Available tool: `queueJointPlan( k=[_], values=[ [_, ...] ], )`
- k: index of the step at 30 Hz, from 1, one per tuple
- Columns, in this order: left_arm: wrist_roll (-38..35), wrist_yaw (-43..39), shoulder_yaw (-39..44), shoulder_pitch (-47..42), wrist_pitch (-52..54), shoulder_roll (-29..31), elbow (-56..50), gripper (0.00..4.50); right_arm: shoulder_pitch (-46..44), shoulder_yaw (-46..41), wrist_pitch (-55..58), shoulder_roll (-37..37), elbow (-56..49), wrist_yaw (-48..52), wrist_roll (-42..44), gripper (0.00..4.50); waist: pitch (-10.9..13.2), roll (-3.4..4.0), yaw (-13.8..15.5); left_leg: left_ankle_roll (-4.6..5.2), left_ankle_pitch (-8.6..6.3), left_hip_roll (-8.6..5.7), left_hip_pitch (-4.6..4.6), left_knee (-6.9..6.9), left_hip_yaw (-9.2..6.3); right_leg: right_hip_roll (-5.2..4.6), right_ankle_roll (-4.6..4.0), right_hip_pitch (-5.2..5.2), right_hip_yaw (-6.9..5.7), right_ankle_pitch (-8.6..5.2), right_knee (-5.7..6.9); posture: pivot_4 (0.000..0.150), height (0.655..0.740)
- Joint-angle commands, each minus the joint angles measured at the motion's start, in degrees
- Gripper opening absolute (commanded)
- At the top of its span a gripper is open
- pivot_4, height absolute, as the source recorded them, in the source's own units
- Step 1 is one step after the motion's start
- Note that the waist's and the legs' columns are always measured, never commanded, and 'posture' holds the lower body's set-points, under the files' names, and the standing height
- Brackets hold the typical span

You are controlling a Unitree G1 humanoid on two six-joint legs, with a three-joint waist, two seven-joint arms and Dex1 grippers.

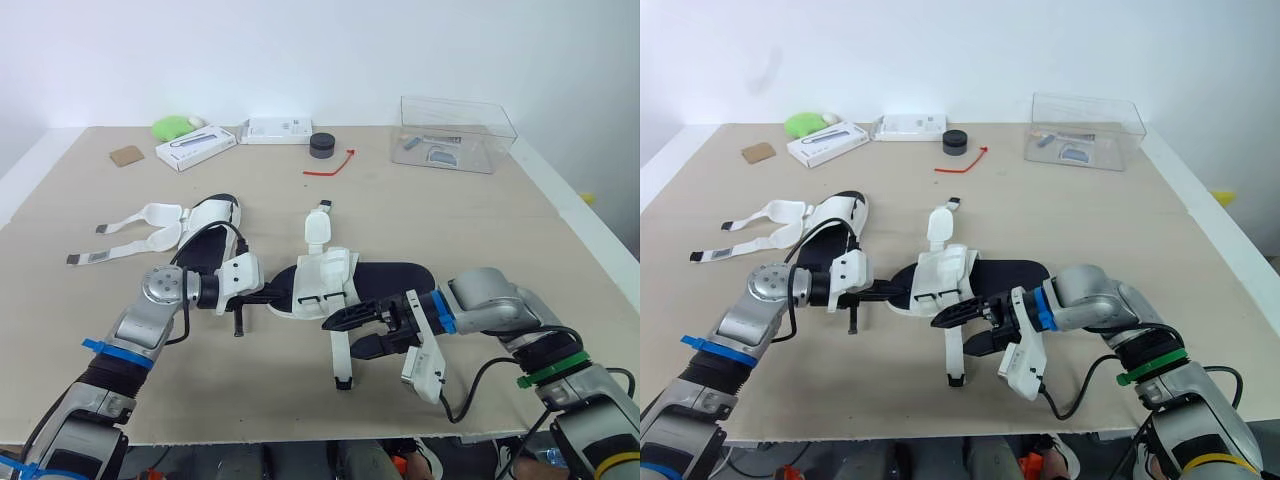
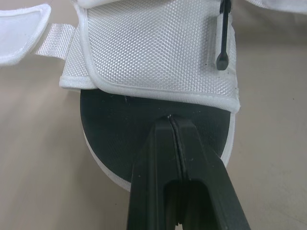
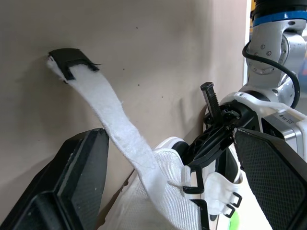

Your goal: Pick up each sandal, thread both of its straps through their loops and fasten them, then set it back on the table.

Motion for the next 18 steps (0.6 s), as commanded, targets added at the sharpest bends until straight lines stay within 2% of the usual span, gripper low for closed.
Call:
queueJointPlan(
  k=[1, 2, 3, 5, 9, 16, 18],
  values=[
    [-3.4, -2.5, -0.2, 1.7, 4.0, -0.8, -1.9, 0.00, -0.7, 1.7, 2.7, -1.2, -0.1, -0.3, 3.2, 3.62, 0.0, 0.00, 0.0, 0.00, 0.00, 0.00, 0.00, 0.00, 0.00, 0.00, -0.01, 0.00, 0.00, -0.01, 0.00, 0.150, 0.7400],
    [-4.5, -3.1, 0.0, 1.9, 5.5, -0.9, -2.5, 0.00, -0.6, 2.2, 3.4, -1.5, -0.2, -0.3, 4.1, 3.10, 0.0, 0.00, 0.0, 0.00, 0.00, 0.00, -0.01, -0.01, 0.00, 0.00, -0.02, -0.01, -0.02, -0.01, 0.00, 0.150, 0.7400],
    [-5.5, -3.5, 0.2, 2.1, 6.7, -1.0, -2.9, 0.00, -0.5, 2.8, 4.3, -1.8, -0.4, 0.0, 5.4, 2.90, 0.0, 0.00, 0.0, 0.00, 0.00, 0.00, -0.01, -0.01, 0.00, 0.00, -0.02, -0.02, -0.02, -0.01, 0.00, 0.150, 0.7400],
    [-4.9, -3.5, 0.1, 2.4, 6.6, -0.8, -2.9, 0.00, 0.4, 3.8, 7.7, -2.3, -1.6, 1.1, 9.6, 2.03, 0.0, -0.01, 0.0, 0.00, -0.01, 0.00, -0.02, -0.02, 0.01, 0.01, -0.02, -0.03, -0.01, -0.02, 0.00, 0.150, 0.7400],
    [-3.3, -3.2, -0.3, 2.2, 5.3, -0.4, -1.7, 0.00, 2.6, 3.4, 15.8, -1.8, -4.0, 2.0, 16.4, 0.05, 0.0, -0.01, 0.0, 0.01, -0.01, 0.00, -0.02, -0.06, -0.07, 0.01, -0.05, -0.01, 0.05, -0.04, 0.00, 0.150, 0.7400],
    [-1.5, -2.0, -0.1, 1.2, 2.9, -0.8, 1.3, 0.00, 6.8, 1.2, 30.4, -1.0, -9.6, 4.1, 25.5, 0.05, 0.0, -0.01, 0.0, 0.01, -0.01, 0.03, 0.00, -0.06, -0.10, 0.02, -0.03, 0.00, 0.04, -0.01, 0.01, 0.150, 0.7400],
    [-0.6, -1.1, 0.1, 0.7, 1.6, -0.9, 2.7, 0.00, 8.8, -0.4, 38.9, -0.4, -12.6, 3.1, 30.4, 0.05, 0.0, -0.01, 0.1, 0.01, 0.00, 0.03, 0.01, -0.05, -0.11, 0.03, 0.00, 0.01, -0.01, 0.00, 0.01, 0.150, 0.7400]
  ],
)
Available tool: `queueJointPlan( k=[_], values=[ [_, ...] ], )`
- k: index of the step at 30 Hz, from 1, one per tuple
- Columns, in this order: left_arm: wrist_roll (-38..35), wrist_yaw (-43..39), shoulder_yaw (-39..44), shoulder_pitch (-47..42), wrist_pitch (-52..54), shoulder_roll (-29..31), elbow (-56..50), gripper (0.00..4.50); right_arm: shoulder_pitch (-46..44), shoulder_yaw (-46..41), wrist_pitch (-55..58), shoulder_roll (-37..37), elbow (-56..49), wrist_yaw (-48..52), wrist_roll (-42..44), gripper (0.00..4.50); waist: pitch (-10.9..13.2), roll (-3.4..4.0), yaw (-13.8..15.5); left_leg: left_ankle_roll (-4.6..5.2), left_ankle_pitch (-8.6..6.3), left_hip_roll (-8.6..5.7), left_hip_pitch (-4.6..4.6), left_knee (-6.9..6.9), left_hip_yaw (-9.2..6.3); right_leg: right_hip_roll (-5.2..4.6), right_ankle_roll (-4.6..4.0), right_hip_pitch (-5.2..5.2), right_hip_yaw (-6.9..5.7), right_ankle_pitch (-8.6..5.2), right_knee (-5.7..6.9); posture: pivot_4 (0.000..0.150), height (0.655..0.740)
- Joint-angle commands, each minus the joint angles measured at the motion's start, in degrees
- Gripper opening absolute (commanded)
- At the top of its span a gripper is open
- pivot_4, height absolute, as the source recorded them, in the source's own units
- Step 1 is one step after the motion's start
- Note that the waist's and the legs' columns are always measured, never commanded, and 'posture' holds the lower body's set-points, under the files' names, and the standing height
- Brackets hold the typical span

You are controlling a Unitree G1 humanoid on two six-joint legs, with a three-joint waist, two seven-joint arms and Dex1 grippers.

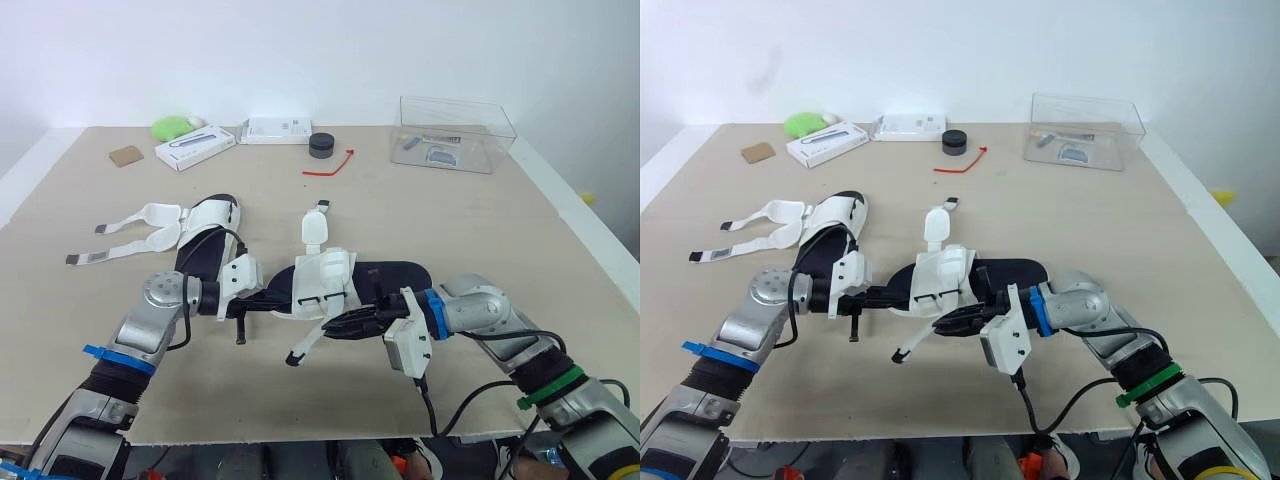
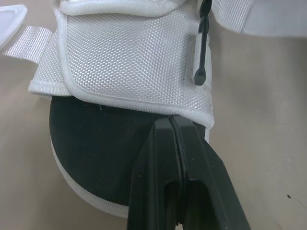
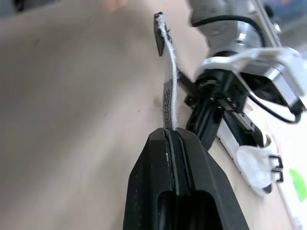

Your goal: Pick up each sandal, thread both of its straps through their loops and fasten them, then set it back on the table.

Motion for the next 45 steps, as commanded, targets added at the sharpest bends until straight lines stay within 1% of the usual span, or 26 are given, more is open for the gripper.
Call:
queueJointPlan(
  k=[1, 3, 7, 14, 19, 26, 28, 36, 45],
  values=[
    [2.8, 1.6, -0.4, -0.4, -1.6, 0.4, 3.1, 0.00, 2.5, -4.2, 13.0, 1.1, -6.1, -1.5, 8.6, 0.05, 0.0, 0.00, 0.0, 0.00, 0.00, 0.00, 0.00, 0.01, -0.01, 0.00, 0.00, 0.01, -0.01, 0.01, 0.00, 0.150, 0.7400],
    [3.1, 1.6, -0.4, -0.5, -2.3, 0.6, 3.6, 0.00, 3.5, -6.2, 22.3, 2.1, -9.5, -3.4, 13.1, 0.05, 0.0, 0.00, 0.0, 0.00, 0.01, 0.02, 0.00, 0.02, 0.00, -0.01, 0.14, 0.01, 0.00, 0.16, 0.00, 0.150, 0.7400],
    [3.1, 1.4, -0.5, -0.5, -2.9, 0.9, 4.1, 0.00, 3.9, -10.4, 37.6, 4.5, -13.7, -7.1, 20.0, 0.05, 0.0, -0.01, 0.0, -0.02, 0.06, 0.12, 0.01, 0.10, 0.03, 0.01, 0.15, 0.00, -0.09, 0.31, -0.01, 0.150, 0.7400],
    [3.3, 1.2, -0.7, -0.7, -3.1, 1.0, 4.5, 0.00, -0.4, -17.2, 69.9, 8.5, -14.3, -18.2, 33.3, 0.05, 0.0, 0.00, 0.0, -0.05, 0.12, 0.21, 0.02, 0.11, 0.06, 0.08, 0.14, -0.01, -0.14, 0.31, -0.01, 0.150, 0.7400],
    [3.3, 1.1, -0.8, -0.9, -3.1, 0.9, 4.7, 0.00, -4.7, -19.7, 83.9, 11.1, -12.2, -23.1, 36.1, 0.05, 0.0, 0.00, 0.0, -0.05, 0.12, 0.23, -0.02, 0.11, 0.03, 0.11, 0.18, -0.03, -0.16, 0.35, -0.01, 0.150, 0.7400],
    [3.4, 1.3, -0.7, -0.5, -3.0, 1.0, 4.3, 0.00, -6.6, -22.7, 91.7, 13.9, -9.6, -29.2, 34.4, 0.05, 0.0, 0.00, -0.1, -0.05, 0.12, 0.21, -0.09, 0.10, 0.03, 0.18, 0.28, -0.07, -0.16, 0.32, -0.03, 0.150, 0.7400],
    [3.4, 1.3, -0.7, -0.5, -3.0, 1.0, 4.3, 0.00, -7.0, -24.1, 92.6, 15.0, -9.0, -30.3, 34.4, 0.05, 0.0, 0.00, -0.1, -0.05, 0.12, 0.22, -0.09, 0.10, 0.04, 0.20, 0.41, -0.07, -0.15, 0.28, -0.03, 0.150, 0.7400],
    [3.2, 1.4, -0.5, 0.0, -2.6, 1.4, 3.8, 0.00, -7.5, -28.4, 94.5, 16.0, -8.7, -32.3, 33.6, 0.05, 0.0, 0.00, -0.1, -0.05, 0.12, 0.21, -0.10, 0.10, 0.04, 0.21, 0.46, -0.08, -0.14, 0.26, -0.05, 0.150, 0.7400],
    [3.4, 1.4, -0.8, -0.9, -2.8, 0.7, 4.6, 0.00, -8.3, -26.6, 95.8, 17.0, -6.5, -32.8, 29.5, 0.05, 0.0, 0.00, -0.1, -0.05, 0.12, 0.21, -0.12, 0.10, 0.04, 0.21, 0.47, -0.09, -0.13, 0.26, -0.07, 0.150, 0.7400]
  ],
)
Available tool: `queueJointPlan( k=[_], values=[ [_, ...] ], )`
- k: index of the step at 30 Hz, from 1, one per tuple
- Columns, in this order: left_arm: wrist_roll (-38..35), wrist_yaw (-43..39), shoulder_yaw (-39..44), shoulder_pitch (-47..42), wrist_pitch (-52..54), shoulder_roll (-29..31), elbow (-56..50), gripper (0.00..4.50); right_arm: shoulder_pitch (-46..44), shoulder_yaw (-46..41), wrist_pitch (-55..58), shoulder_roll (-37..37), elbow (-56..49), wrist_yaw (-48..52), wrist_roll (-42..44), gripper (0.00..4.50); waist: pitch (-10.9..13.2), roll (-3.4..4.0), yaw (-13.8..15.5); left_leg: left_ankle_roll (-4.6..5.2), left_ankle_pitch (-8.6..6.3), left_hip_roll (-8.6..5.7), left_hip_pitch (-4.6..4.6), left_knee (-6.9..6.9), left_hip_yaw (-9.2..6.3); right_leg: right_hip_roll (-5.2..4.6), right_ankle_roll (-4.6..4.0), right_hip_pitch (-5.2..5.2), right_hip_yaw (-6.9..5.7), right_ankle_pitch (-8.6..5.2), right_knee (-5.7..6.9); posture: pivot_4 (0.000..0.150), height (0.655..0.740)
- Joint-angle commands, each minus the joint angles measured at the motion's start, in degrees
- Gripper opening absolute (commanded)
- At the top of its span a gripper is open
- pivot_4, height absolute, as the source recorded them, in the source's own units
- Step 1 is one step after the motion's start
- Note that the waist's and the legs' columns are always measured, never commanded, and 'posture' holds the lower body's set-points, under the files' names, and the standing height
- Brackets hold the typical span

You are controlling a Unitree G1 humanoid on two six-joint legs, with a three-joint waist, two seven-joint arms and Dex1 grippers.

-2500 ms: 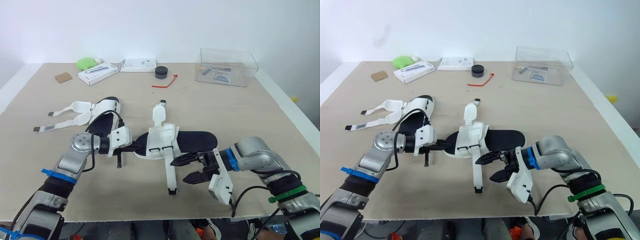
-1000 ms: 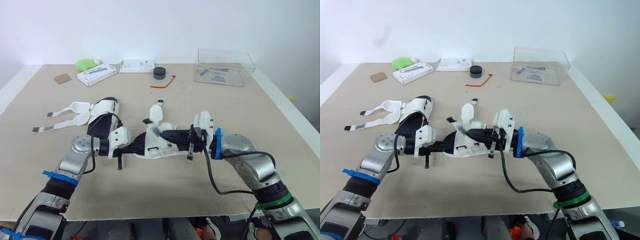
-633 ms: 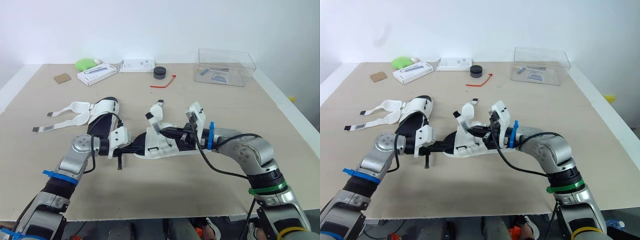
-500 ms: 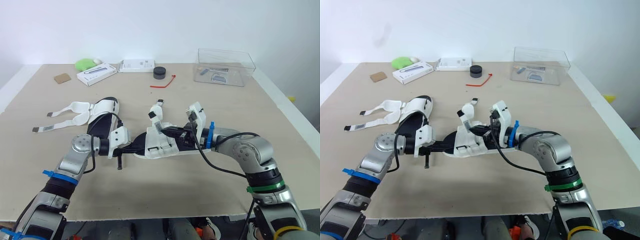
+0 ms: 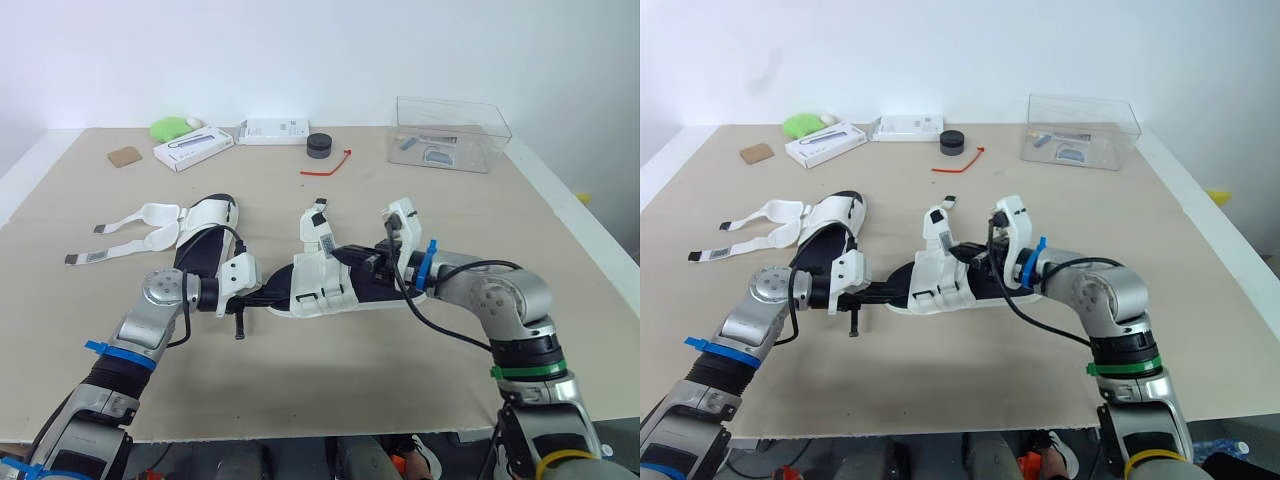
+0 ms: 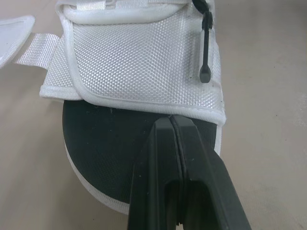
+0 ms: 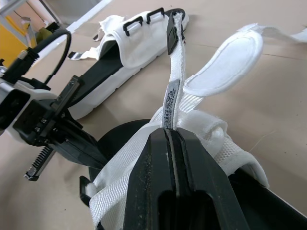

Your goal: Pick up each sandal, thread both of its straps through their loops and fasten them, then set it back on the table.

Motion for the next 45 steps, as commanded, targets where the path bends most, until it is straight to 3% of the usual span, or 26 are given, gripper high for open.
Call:
queueJointPlan(
  k=[1, 7, 8, 9, 15, 23, 26, 33, 45],
  values=[
    [2.1, 0.4, -0.9, 0.1, 0.7, 0.6, 1.9, 0.00, -1.9, -0.6, -0.2, 0.0, 1.0, -1.2, -2.7, 0.05, 0.0, 0.00, 0.0, 0.00, 0.00, 0.00, 0.00, 0.00, 0.00, 0.00, 0.00, 0.00, 0.00, 0.00, 0.00, 0.150, 0.7400],
    [2.4, 0.6, -1.2, 0.4, 0.4, 0.2, 1.8, 0.00, -1.3, -1.4, 0.4, -0.5, 0.6, -1.5, -4.7, 0.05, 0.0, 0.00, 0.0, 0.01, 0.01, -0.01, 0.00, 0.00, 0.01, -0.02, 0.00, 0.00, 0.01, 0.00, -0.01, 0.150, 0.7400],
    [2.3, 0.5, -1.2, 0.5, 0.4, 0.2, 1.7, 0.00, -1.1, -1.4, -0.1, -0.9, 0.0, -1.4, -5.1, 0.65, 0.0, 0.00, 0.0, 0.01, 0.01, -0.01, 0.00, 0.00, 0.01, -0.02, 0.00, 0.00, 0.01, 0.00, -0.01, 0.150, 0.7400],
    [2.4, 0.5, -1.2, 0.5, 0.4, 0.2, 1.7, 0.00, -0.9, -1.0, -0.9, -1.5, -0.8, -0.7, -5.6, 0.90, 0.0, 0.00, 0.0, 0.01, 0.01, -0.01, 0.00, 0.00, 0.01, -0.02, 0.00, 0.01, 0.01, 0.00, -0.01, 0.150, 0.7400],
    [2.5, 0.2, -1.4, 0.0, 0.2, 0.2, 2.3, 0.00, -0.5, 0.3, -6.3, -3.7, -4.4, 2.6, -9.1, 3.68, 0.0, 0.01, 0.0, 0.01, 0.00, -0.03, -0.02, -0.07, 0.01, -0.02, 0.07, -0.02, 0.01, -0.05, -0.05, 0.150, 0.7400],
    [2.6, 0.1, -1.6, -0.5, -0.4, -0.2, 3.0, 0.00, -7.7, 1.1, -16.7, 0.3, -2.5, 7.5, -12.4, 3.68, 0.0, 0.04, 0.0, 0.01, 0.00, -0.05, -0.03, -0.09, 0.03, -0.02, 0.09, -0.05, 0.04, -0.06, -0.05, 0.150, 0.7400],
    [2.5, 0.1, -1.5, -0.3, -0.4, -0.1, 2.7, 0.00, -8.8, 2.8, -17.4, 2.0, 1.1, 8.7, -13.7, 3.05, 0.0, -0.03, 0.0, 0.02, 0.01, -0.05, -0.03, -0.09, -0.03, -0.01, 0.10, -0.02, -0.02, -0.06, -0.05, 0.150, 0.7400],
    [2.4, 0.6, -1.3, 0.6, -0.3, 0.4, 1.4, 0.00, -11.3, 6.1, -11.8, 2.8, 12.0, 9.9, -17.4, 0.04, 0.0, -0.01, 0.0, 0.01, -0.01, -0.13, -0.17, -0.12, -0.09, -0.20, -0.25, -0.06, -0.10, 0.06, -0.12, 0.150, 0.7400],
    [2.0, 1.2, -0.5, 1.2, 0.0, 0.7, 0.8, 0.00, -11.7, 8.2, -3.9, 0.5, 11.7, 12.9, -18.9, 0.04, 0.0, 0.00, 0.0, 0.01, -0.03, -0.09, -0.19, -0.23, -0.29, -0.18, -0.38, -0.07, -0.30, -0.04, -0.13, 0.150, 0.7400]
  ],
)
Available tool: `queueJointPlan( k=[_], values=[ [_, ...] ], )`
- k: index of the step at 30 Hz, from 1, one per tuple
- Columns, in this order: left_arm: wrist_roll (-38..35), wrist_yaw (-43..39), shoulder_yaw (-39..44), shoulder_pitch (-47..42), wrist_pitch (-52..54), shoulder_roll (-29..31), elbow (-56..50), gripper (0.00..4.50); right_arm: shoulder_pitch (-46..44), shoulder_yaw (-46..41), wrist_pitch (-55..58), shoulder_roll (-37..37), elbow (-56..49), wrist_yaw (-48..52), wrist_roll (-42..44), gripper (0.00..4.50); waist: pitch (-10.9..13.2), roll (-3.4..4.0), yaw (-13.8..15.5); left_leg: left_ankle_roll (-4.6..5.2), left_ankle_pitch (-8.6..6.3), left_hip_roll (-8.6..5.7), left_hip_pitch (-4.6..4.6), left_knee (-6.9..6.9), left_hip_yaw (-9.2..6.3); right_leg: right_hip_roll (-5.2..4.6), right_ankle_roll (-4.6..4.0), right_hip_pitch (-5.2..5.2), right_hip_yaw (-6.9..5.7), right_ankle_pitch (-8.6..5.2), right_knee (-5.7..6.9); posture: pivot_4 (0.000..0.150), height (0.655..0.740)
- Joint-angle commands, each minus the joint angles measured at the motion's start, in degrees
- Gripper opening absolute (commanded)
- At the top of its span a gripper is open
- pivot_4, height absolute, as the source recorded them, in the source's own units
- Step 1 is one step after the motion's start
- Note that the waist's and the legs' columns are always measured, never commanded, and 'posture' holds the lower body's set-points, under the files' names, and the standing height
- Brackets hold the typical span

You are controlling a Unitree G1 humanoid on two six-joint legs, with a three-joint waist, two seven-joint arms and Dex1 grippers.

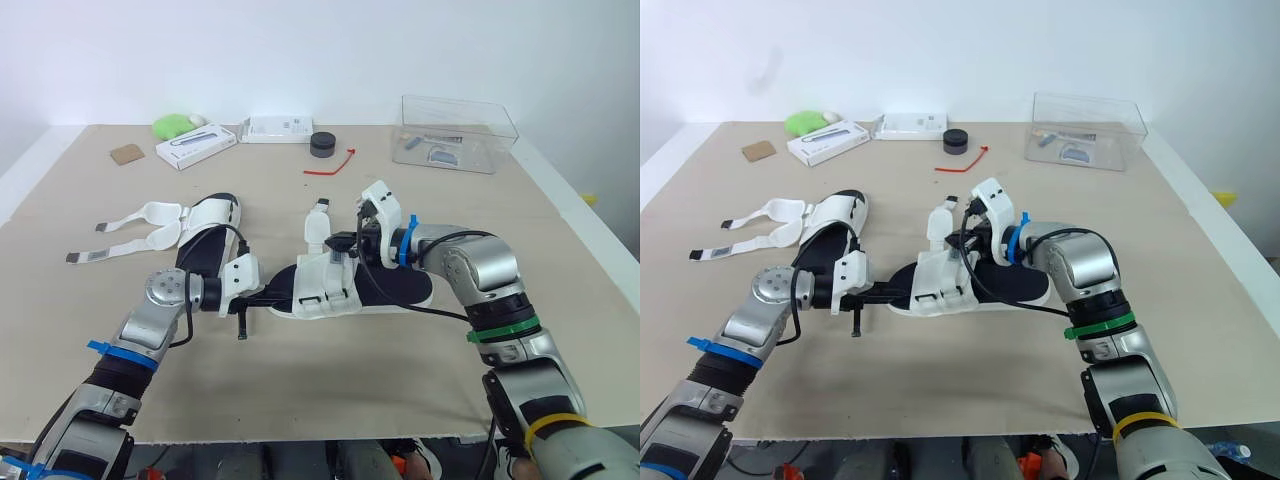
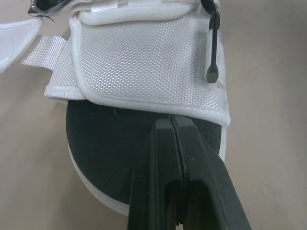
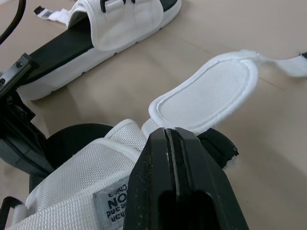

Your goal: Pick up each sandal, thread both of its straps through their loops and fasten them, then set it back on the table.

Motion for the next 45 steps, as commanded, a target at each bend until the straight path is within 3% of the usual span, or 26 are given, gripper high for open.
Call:
queueJointPlan(
  k=[1, 4, 5, 10, 14, 15, 25, 45],
  values=[
    [1.3, 0.8, 0.1, 1.1, 1.1, 0.8, 1.6, 0.00, -0.5, -0.6, 1.7, -0.5, -0.6, 0.7, -0.2, 0.04, 0.0, 0.00, 0.0, 0.00, 0.00, 0.01, 0.00, -0.01, -0.01, 0.00, -0.01, 0.00, -0.01, 0.00, 0.00, 0.150, 0.7400],
    [-0.1, 0.4, 0.9, 0.9, 1.3, 0.4, 1.4, 0.00, -3.2, -4.7, 4.4, 1.0, 2.1, 0.3, 2.5, 0.04, 0.0, 0.00, 0.0, 0.00, 0.00, 0.01, 0.00, -0.01, -0.01, 0.00, 0.00, 0.00, -0.02, 0.00, 0.00, 0.150, 0.7400],
    [-0.9, 0.1, 1.4, 0.9, 1.3, 0.2, 1.4, 0.00, -4.9, -6.1, 6.0, 1.5, 3.4, 0.4, 3.7, 0.33, 0.0, 0.00, 0.0, 0.00, 0.00, 0.02, 0.00, 0.00, -0.01, 0.01, 0.01, 0.00, -0.02, 0.01, 0.00, 0.150, 0.7400],
    [-2.3, -1.6, 2.8, 0.3, -0.8, 0.5, 4.5, 0.00, -18.1, -13.8, 11.3, 5.8, 21.1, -1.6, 6.6, 2.40, 0.1, 0.11, -0.5, 0.00, 0.00, 0.05, -0.10, 0.00, 0.11, 0.00, -0.08, -0.16, -0.01, 0.11, 0.01, 0.150, 0.7400],
    [-1.3, -1.8, 2.1, 0.2, -1.9, 0.6, 5.0, 0.00, -21.9, -12.4, 9.1, 5.8, 31.9, -0.1, 3.1, 4.30, 0.1, 0.02, -0.7, 0.00, 0.00, 0.11, -0.10, -0.09, -0.02, 0.00, -0.24, -0.15, -0.10, 0.01, 0.01, 0.150, 0.7400],
    [-0.9, -1.7, 1.9, 0.2, -2.3, 0.6, 5.2, 0.00, -23.0, -12.7, 9.4, 6.0, 35.0, 0.1, 2.9, 4.46, 0.1, 0.03, -0.8, -0.01, -0.01, 0.12, -0.11, -0.13, -0.06, 0.00, -0.27, -0.14, -0.10, -0.03, 0.00, 0.150, 0.7400],
    [-0.6, -1.0, 1.9, 1.1, -2.6, 0.6, 4.6, 0.00, -29.1, -13.6, 4.2, 8.8, 52.0, 3.8, -1.1, 4.46, 0.1, 0.08, -1.2, -0.05, 0.00, 0.07, -0.57, -0.33, -0.02, -0.06, -0.24, -0.67, -0.05, -0.02, 0.04, 0.150, 0.7400],
    [-0.2, 0.3, 2.0, 3.0, -1.9, 1.4, 2.4, 0.00, -36.5, -23.8, -4.8, 17.0, 62.6, 3.0, -0.4, 4.46, 0.1, 0.08, -1.3, -0.10, 0.02, 0.08, -0.62, -0.34, -0.02, -0.12, -0.31, -0.76, -0.07, 0.04, 0.12, 0.150, 0.7400]
  ],
)
